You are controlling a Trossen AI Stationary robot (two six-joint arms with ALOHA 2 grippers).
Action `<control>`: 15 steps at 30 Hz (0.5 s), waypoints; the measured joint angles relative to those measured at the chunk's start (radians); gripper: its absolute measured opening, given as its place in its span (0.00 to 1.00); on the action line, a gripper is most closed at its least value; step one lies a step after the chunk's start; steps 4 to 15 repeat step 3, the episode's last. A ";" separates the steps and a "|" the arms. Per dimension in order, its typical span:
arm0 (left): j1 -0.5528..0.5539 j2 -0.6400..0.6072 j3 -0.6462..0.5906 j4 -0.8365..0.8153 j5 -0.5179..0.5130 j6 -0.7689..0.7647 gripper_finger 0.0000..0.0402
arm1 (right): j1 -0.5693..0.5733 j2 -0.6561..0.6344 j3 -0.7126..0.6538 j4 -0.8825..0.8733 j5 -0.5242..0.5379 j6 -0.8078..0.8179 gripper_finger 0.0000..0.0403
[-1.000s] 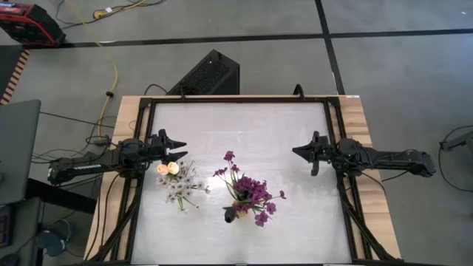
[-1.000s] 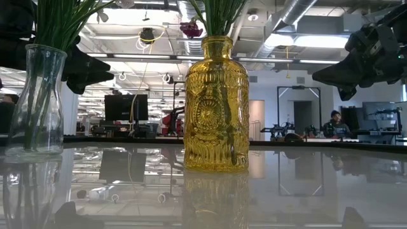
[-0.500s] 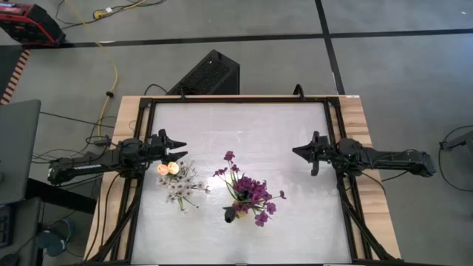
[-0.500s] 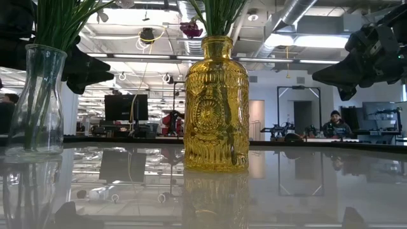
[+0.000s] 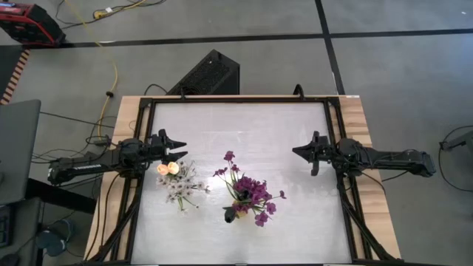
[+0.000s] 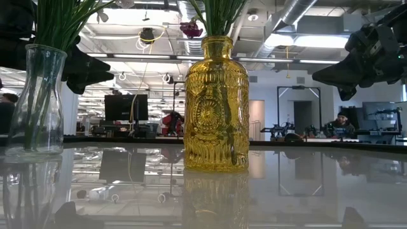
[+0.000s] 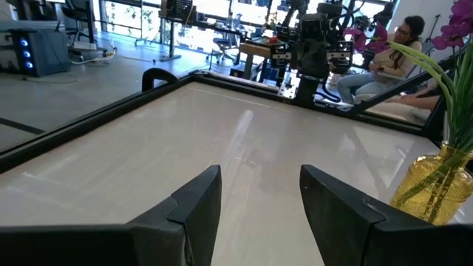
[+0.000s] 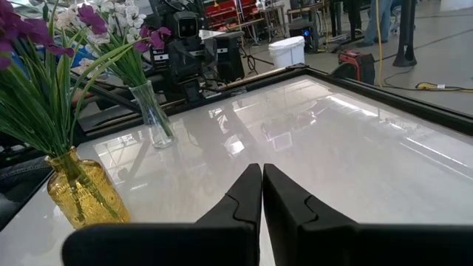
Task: Sort flowers into vase by color
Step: Return to Home Position
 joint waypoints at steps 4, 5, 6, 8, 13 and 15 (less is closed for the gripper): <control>0.000 0.000 0.000 0.000 0.000 0.000 0.43 | 0.000 0.000 0.000 0.000 0.000 0.000 0.11; 0.000 0.000 0.000 0.000 0.000 0.000 0.43 | 0.000 0.000 0.000 0.000 0.000 0.000 0.11; 0.000 0.000 0.000 0.000 0.000 0.000 0.43 | 0.000 0.000 0.000 0.000 0.000 0.000 0.11; 0.000 0.000 0.000 0.000 0.000 0.000 0.43 | 0.000 0.000 0.000 0.000 0.000 0.000 0.11; 0.000 0.000 0.000 0.000 0.000 0.000 0.43 | 0.000 0.000 0.000 0.000 0.000 0.000 0.11; 0.000 0.000 0.000 0.000 0.000 0.000 0.43 | 0.000 0.000 0.000 0.000 0.000 0.000 0.11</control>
